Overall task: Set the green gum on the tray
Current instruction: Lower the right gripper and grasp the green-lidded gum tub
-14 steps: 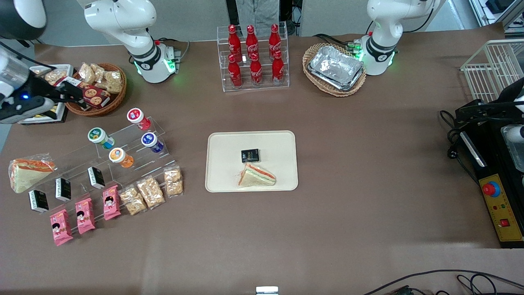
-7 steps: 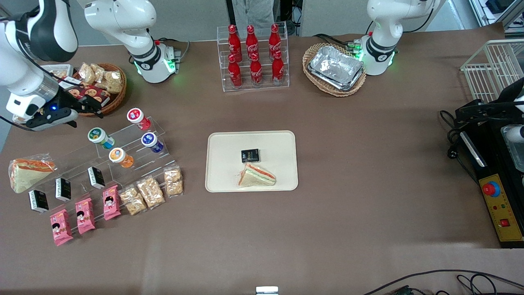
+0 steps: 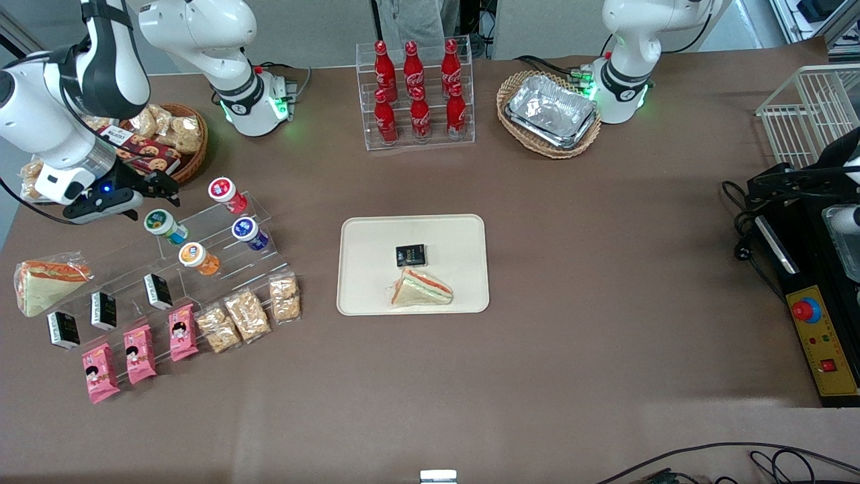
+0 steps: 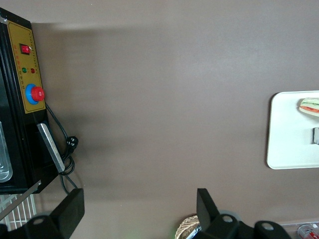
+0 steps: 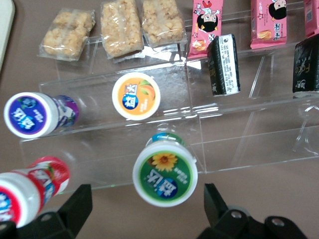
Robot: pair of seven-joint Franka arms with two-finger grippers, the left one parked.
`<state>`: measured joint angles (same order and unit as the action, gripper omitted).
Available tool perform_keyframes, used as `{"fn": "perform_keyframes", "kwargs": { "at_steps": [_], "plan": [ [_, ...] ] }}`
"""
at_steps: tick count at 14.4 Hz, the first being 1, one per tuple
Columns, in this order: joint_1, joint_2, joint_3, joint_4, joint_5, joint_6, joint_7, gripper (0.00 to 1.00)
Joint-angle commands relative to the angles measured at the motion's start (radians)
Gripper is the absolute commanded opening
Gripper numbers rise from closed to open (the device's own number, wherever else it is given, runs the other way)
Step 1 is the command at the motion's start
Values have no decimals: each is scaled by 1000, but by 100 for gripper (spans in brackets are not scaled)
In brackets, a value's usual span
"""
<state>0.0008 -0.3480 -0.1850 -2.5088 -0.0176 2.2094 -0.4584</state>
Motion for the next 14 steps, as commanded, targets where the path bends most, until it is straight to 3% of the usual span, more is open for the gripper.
{"fn": "perform_keyframes", "kwargs": {
  "at_steps": [1, 6, 9, 11, 13, 14],
  "plan": [
    [-16, 58, -33, -4, -10, 79, -55, 100],
    [-16, 73, -33, -58, -12, 174, -55, 100],
    [-15, 87, -33, -58, -12, 181, -55, 82],
    [-13, 87, -33, -55, -10, 181, -55, 63],
    [-13, 96, -33, -51, -10, 181, -54, 51],
    [-13, 98, -33, -48, -9, 181, -54, 50]
  ]
}}
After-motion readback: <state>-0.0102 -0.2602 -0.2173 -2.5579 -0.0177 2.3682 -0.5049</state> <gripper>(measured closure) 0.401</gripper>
